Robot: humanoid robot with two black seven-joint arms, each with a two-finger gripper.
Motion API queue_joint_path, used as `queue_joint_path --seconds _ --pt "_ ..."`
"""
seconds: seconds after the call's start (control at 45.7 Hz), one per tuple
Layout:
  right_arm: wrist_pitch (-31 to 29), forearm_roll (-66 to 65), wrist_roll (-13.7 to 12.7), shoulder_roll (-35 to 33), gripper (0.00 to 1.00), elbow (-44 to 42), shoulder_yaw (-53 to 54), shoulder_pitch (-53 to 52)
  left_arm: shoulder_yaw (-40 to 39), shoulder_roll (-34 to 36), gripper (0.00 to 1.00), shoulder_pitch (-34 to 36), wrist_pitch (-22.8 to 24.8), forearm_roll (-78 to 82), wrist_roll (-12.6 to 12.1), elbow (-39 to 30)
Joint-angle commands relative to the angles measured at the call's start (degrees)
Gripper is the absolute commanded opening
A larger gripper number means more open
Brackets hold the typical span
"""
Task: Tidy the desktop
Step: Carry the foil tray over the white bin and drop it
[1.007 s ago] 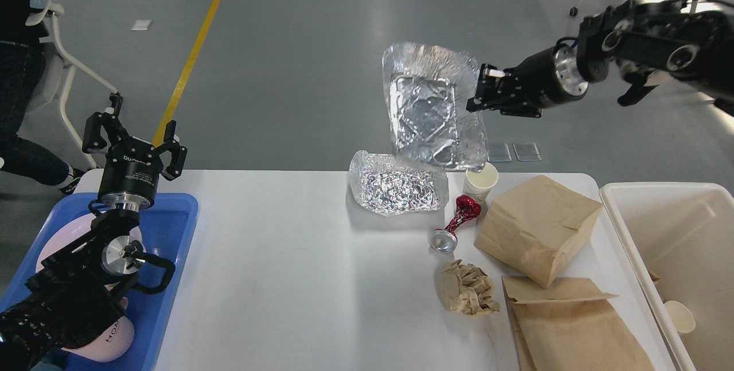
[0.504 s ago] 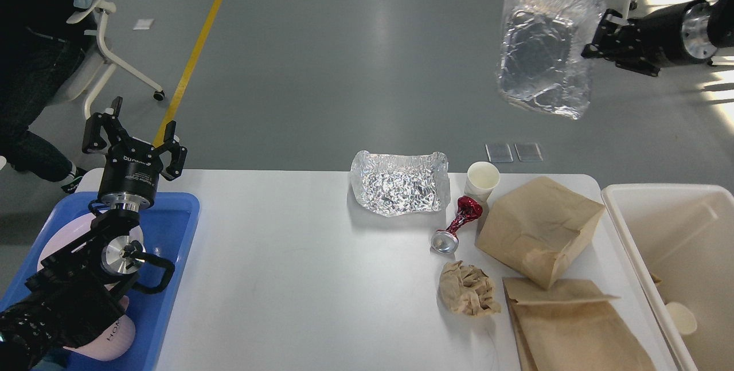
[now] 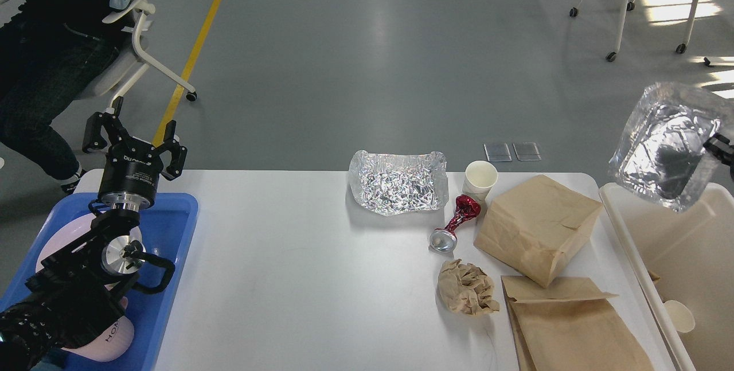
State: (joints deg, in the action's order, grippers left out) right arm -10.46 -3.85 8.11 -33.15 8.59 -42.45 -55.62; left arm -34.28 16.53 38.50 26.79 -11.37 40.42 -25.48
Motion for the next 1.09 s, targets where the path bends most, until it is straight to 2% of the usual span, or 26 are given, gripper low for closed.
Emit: queue_joint_path --seconds 0.0,0.131,0.153,0.263,0.307,0.35,0.679,0.898,1.007,1.073 --pt "5.2 0.1 0.0 -0.2 0.00 -0.2 -0.1 5.9 0.0 0.0 0.97 0.0 0.0 0.0 0.0 0.0" --pt "9.9 0.0 0.1 0.0 0.00 -2.5 -0.9 13.2 0.0 0.0 0.97 0.0 0.0 -0.1 0.0 0.0" --pt "10.5 0.0 0.1 0.1 0.05 -2.7 -0.9 13.9 0.0 0.0 0.97 0.0 0.0 0.0 0.0 0.0" --pt "11.3 0.0 0.1 0.2 0.41 -2.8 -0.9 15.4 0.0 0.0 0.97 0.0 -0.1 0.0 0.0 0.0" --pt "11.4 0.1 0.1 0.2 0.66 -2.7 -0.4 15.4 0.0 0.0 0.97 0.0 0.0 0.0 0.0 0.0" --pt "11.8 0.1 0.1 0.3 0.98 -2.7 -0.1 15.4 0.0 0.0 0.97 0.0 -0.1 0.0 0.1 0.0" --pt "10.8 0.2 0.3 0.4 1.00 -1.5 0.1 12.9 0.0 0.0 0.97 0.0 0.0 0.0 0.0 0.0" --pt "9.4 0.5 0.3 -0.5 1.00 8.9 -1.1 1.6 0.0 0.0 0.96 0.0 0.0 0.0 0.0 0.0" --pt "8.5 0.0 0.1 1.2 1.00 9.3 -3.0 -2.5 0.0 0.0 0.97 0.0 0.0 0.0 0.0 0.0" --pt "8.4 -0.5 -1.0 4.8 1.00 8.7 -6.5 -5.5 0.0 0.0 0.97 0.0 0.0 0.0 0.1 0.0"
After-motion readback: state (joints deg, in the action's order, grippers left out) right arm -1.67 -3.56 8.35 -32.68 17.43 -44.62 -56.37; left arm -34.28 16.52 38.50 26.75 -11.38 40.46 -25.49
